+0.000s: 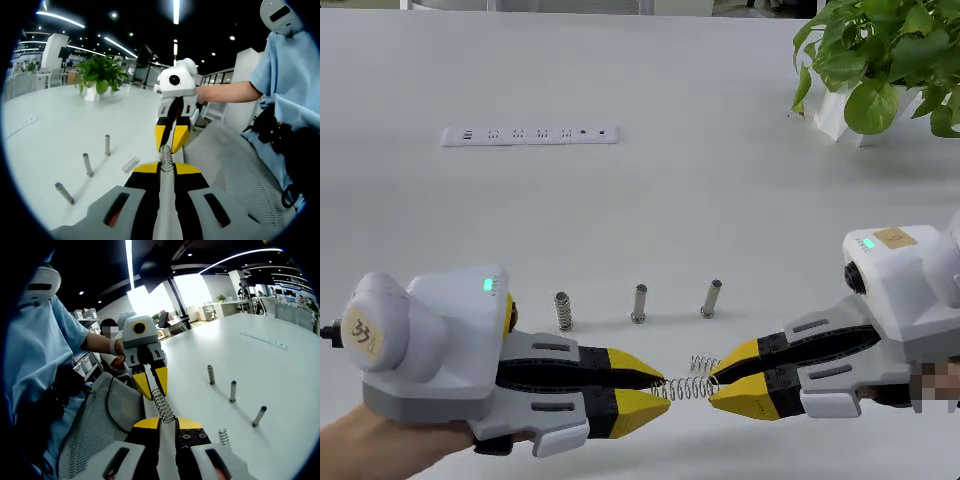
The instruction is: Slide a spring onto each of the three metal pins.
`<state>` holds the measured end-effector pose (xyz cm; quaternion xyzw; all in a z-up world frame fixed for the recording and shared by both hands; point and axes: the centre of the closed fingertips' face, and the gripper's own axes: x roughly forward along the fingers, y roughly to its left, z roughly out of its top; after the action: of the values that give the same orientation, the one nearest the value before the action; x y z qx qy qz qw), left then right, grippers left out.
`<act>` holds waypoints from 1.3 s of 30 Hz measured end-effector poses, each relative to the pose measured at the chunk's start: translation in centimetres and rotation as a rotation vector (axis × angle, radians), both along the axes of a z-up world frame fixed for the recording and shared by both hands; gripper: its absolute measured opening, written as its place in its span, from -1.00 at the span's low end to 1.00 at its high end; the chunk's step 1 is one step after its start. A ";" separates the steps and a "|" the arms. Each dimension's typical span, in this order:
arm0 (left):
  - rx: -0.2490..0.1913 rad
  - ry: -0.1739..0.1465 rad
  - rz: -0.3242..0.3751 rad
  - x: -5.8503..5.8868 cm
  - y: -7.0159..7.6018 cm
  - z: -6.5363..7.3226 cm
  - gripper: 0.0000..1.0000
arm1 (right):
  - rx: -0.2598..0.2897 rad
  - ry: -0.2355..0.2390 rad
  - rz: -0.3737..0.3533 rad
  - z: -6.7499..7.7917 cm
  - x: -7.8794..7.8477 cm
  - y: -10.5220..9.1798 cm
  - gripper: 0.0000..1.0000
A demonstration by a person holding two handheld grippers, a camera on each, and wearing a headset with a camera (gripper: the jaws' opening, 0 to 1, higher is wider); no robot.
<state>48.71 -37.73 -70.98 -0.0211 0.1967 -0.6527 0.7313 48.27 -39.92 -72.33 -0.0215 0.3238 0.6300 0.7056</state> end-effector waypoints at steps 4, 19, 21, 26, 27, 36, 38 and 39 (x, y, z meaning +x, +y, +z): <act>-0.002 0.003 0.002 0.0 0.0 0.0 -0.88 | 0.005 0.004 0.000 0.1 0.0 0.1 -0.85; 0.014 0.006 0.005 -0.1 0.2 -0.6 -0.88 | 0.003 -0.027 0.002 1.2 0.2 0.1 -0.89; 0.018 0.005 0.002 -0.2 0.2 -0.8 -0.88 | -0.004 -0.034 0.006 1.3 0.2 0.2 -0.89; 0.027 0.008 -0.004 -0.3 0.2 -1.1 -0.88 | 0.000 -0.049 0.011 1.8 0.2 0.5 -0.89; 0.027 0.007 -0.004 -0.3 0.2 -1.1 -0.88 | 0.000 -0.051 0.012 1.8 0.2 0.5 -0.89; 0.042 0.008 -0.010 -0.4 0.1 -1.4 -0.88 | -0.013 -0.097 0.038 2.7 0.2 1.1 -0.89; 0.052 0.001 -0.012 -0.4 0.1 -1.5 -0.88 | -0.014 -0.103 0.046 2.9 0.1 1.2 -0.89; 0.055 0.000 -0.012 -0.4 0.0 -1.6 -0.88 | -0.012 -0.108 0.051 3.2 0.1 1.4 -0.89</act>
<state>48.32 -37.69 -72.59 0.0000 0.2146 -0.6514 0.7277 48.34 -38.53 -69.18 -0.0678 0.2884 0.6440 0.7054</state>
